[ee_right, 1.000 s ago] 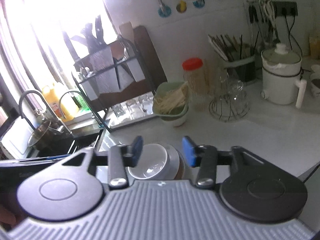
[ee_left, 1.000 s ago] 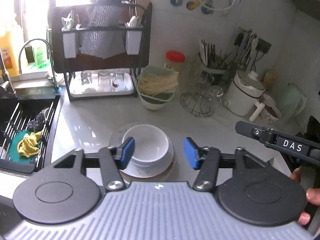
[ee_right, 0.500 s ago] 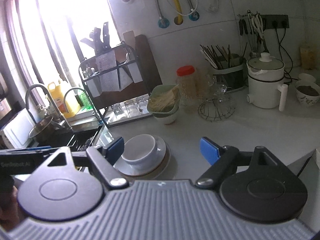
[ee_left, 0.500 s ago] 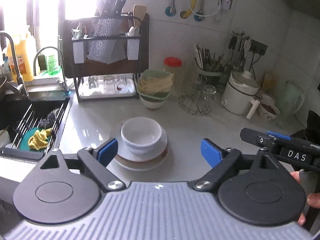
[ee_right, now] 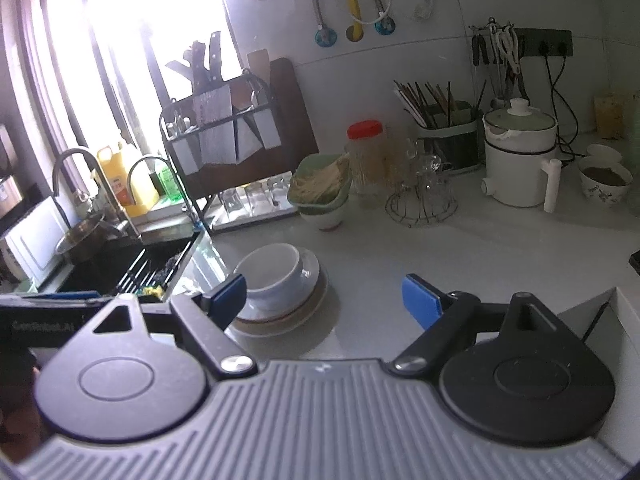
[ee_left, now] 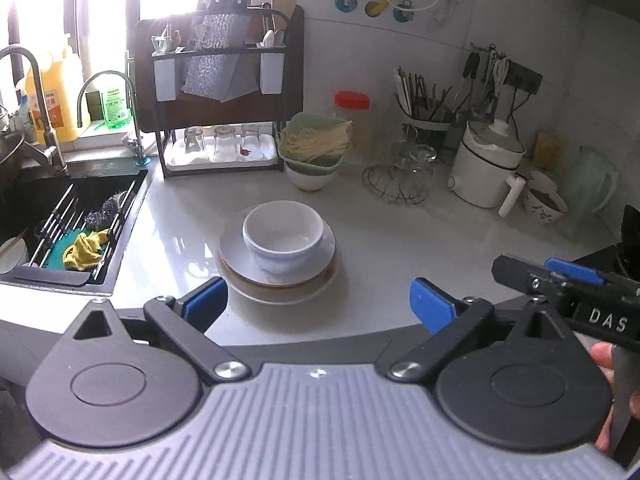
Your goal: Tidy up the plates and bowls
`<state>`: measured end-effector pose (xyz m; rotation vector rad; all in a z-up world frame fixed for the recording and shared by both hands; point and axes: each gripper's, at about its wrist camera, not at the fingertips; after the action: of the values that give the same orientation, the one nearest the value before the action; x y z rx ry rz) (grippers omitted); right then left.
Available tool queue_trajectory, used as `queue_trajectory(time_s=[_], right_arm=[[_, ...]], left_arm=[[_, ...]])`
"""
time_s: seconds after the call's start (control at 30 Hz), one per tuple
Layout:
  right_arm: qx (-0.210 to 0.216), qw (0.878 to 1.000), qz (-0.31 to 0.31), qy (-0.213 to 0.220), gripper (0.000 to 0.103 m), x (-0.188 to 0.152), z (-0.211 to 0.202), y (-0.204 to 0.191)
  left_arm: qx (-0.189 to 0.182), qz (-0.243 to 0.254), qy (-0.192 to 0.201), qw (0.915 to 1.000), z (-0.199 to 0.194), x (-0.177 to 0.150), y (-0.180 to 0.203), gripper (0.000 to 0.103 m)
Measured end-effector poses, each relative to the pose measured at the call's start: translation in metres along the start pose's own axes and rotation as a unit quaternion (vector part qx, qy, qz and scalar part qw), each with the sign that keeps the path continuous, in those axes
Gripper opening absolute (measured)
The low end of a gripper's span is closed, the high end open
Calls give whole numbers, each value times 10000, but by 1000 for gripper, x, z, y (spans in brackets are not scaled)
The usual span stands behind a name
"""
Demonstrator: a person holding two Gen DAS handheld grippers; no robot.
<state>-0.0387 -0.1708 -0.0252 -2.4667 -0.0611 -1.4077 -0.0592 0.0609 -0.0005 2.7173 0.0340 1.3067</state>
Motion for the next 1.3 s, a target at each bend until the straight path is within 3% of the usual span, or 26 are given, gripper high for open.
queue_trajectory(time_s=[0.53, 1.3], right_arm=[[-28, 10000, -84, -3, 86, -18, -13, -11], [-184, 9998, -90, -1, 86, -25, -13, -9]], left_arm=[[101, -31, -101, 9999, -9, -26, -6, 100], [196, -18, -167, 9997, -3, -23, -8, 100]])
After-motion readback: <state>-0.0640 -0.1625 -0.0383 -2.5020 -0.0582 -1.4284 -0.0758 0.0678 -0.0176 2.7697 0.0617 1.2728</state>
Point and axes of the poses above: each gripper's, at about its wrist camera, not at the fingertips, and z roughly the way its jaws point, y to its right, x to its top, and after that the axes turned 2 degrees about -x, right-handed
